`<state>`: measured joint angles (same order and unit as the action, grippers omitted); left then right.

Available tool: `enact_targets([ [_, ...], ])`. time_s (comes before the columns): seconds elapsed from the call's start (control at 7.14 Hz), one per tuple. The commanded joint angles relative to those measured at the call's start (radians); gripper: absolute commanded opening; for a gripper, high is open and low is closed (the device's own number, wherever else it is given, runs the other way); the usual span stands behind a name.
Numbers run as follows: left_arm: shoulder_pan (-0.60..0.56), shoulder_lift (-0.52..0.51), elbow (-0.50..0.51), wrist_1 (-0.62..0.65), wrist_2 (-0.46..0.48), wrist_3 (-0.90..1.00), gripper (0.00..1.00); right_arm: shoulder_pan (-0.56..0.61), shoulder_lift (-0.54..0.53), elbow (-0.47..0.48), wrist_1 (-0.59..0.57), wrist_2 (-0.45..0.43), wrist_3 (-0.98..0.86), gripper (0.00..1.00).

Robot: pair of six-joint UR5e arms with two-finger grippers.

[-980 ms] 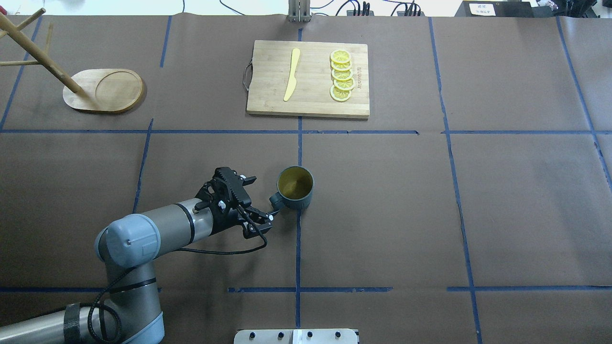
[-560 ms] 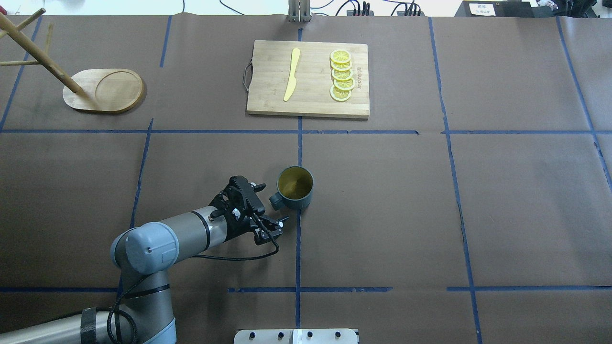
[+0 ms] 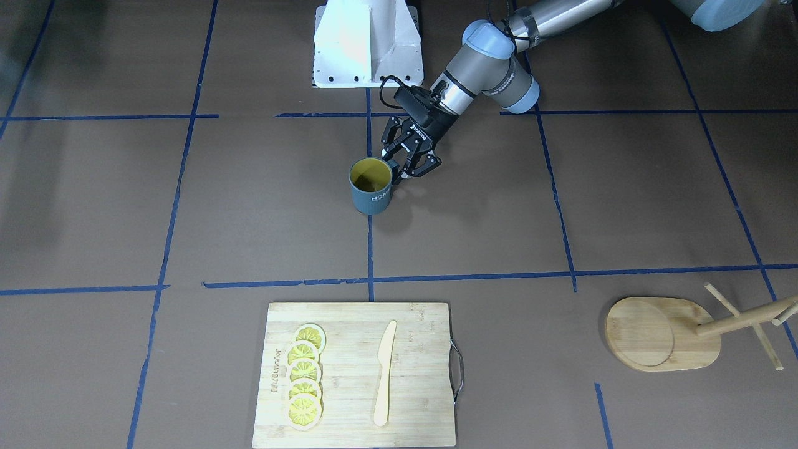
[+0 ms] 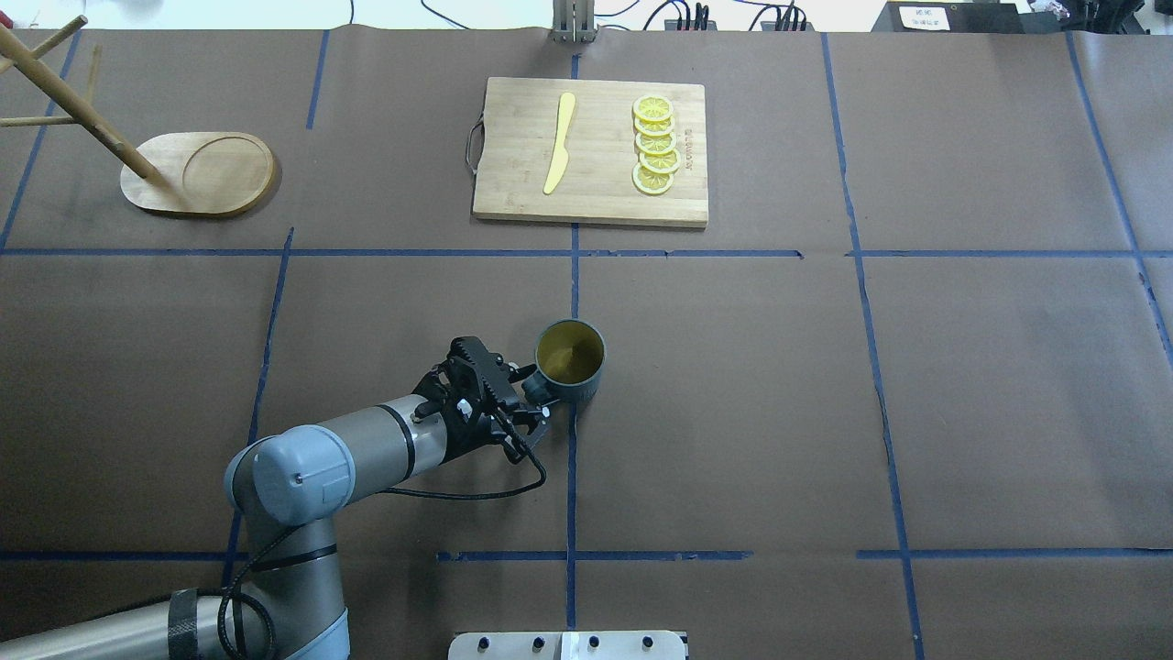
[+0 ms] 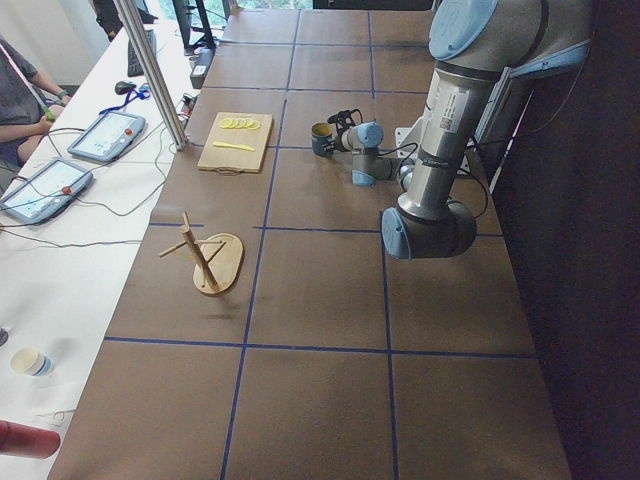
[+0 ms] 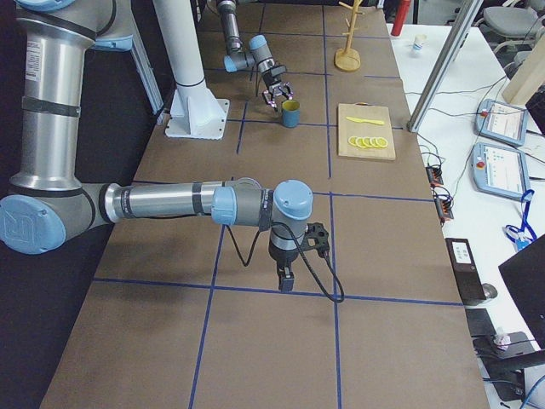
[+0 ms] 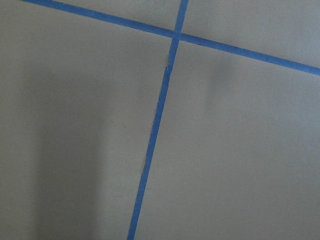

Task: Hang cup on storage rack
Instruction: 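Grasp the teal mug's rim with the left gripper, then lift the teal mug with the left gripper and carry it toward the wooden rack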

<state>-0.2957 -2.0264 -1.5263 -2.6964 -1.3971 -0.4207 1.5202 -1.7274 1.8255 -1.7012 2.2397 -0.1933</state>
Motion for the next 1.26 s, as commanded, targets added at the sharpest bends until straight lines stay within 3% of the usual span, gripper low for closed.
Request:
enact_targets([
  [0.0, 0.000, 0.000, 0.000, -0.005, 0.001, -0.048, 0.11, 0.000, 0.002, -0.002, 0.000, 0.000, 0.001, 1.00],
  [0.28, -0.010, 0.000, -0.012, -0.011, 0.001, -0.090, 0.00, 0.000, 0.002, -0.002, 0.000, 0.000, 0.002, 1.00],
  [0.56, -0.029, 0.002, -0.012, -0.090, 0.001, -0.316, 0.00, 0.000, 0.002, -0.002, 0.000, 0.001, 0.000, 1.00],
  [0.84, -0.080, 0.000, -0.032, -0.095, -0.002, -0.756, 0.00, 0.000, 0.002, -0.006, 0.000, -0.002, 0.000, 1.00],
  [1.12, -0.146, 0.000, -0.052, -0.091, -0.011, -1.041, 0.00, 0.000, 0.002, -0.006, 0.000, -0.002, 0.000, 1.00],
])
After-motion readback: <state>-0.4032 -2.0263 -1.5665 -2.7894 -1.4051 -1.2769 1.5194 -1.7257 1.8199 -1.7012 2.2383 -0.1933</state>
